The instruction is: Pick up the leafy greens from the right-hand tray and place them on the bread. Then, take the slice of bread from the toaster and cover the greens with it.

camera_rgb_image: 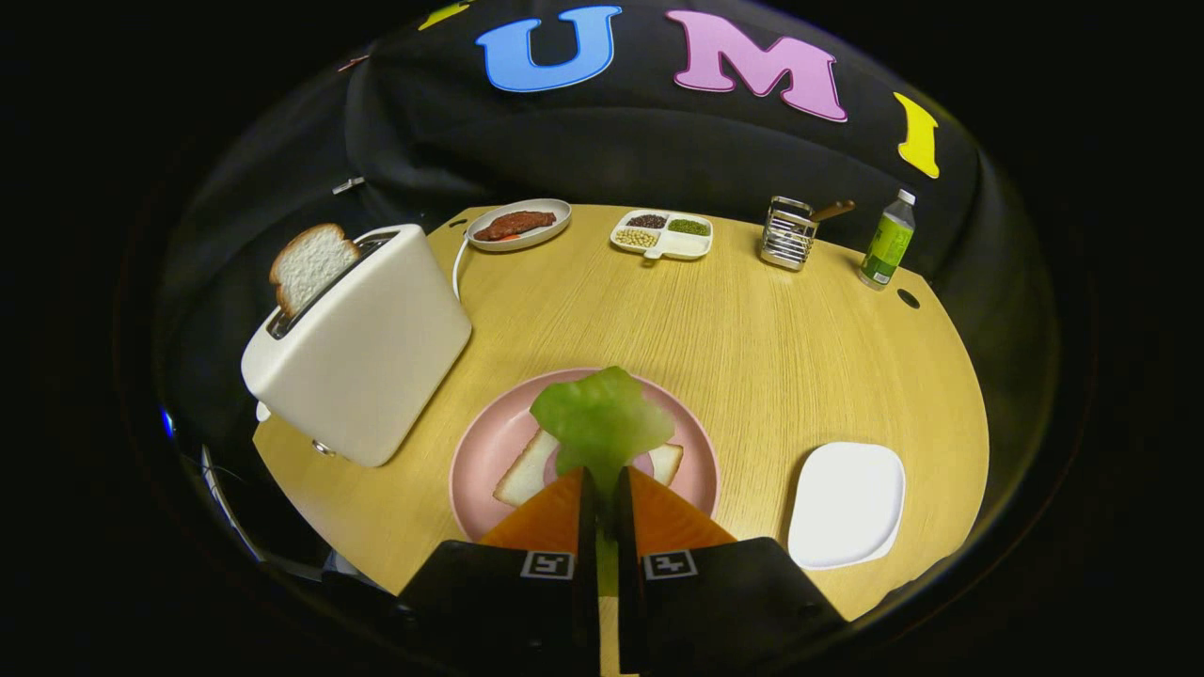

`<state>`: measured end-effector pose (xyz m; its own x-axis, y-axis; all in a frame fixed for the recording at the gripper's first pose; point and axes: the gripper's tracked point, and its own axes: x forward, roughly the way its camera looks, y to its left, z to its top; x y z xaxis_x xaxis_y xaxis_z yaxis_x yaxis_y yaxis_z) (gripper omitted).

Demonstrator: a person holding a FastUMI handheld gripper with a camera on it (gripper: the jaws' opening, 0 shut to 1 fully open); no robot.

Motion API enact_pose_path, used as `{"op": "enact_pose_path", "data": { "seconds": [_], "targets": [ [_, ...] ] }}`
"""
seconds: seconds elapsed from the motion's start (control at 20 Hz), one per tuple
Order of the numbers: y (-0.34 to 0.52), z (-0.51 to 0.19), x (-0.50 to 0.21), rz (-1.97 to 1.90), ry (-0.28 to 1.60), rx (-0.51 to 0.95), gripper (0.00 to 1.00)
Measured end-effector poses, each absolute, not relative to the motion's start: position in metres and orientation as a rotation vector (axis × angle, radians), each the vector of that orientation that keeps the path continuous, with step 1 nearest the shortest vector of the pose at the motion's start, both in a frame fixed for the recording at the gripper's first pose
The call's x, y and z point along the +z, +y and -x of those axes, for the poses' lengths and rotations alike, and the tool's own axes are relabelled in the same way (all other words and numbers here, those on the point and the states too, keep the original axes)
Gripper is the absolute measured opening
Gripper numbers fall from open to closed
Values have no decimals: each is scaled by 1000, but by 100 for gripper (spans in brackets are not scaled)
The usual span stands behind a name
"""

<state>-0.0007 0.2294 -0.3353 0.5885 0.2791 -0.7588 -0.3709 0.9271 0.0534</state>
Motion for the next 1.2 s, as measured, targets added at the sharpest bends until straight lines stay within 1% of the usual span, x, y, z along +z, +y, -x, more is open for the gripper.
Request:
{"op": "enact_pose_path", "data": {
  "seconds": [0.1,0.2,0.4,0.5,0.55,0.7,0.8,0.9,1.0,1.05,1.15,1.2],
  "targets": [
    [237,2,-341,118,882,396,13],
    [240,3,-346,135,906,397,20],
    [245,0,-354,164,921,381,27],
    [252,4,-354,163,927,393,36],
    [255,5,-355,170,927,403,52],
    [256,7,-359,211,930,408,71],
    [257,8,-360,218,929,404,70],
    [255,7,-358,218,922,396,72],
    [253,7,-354,220,911,390,83],
    [252,6,-352,220,903,389,93],
    [250,5,-348,224,892,384,99],
    [249,6,-343,225,880,383,99]
  ]
}}
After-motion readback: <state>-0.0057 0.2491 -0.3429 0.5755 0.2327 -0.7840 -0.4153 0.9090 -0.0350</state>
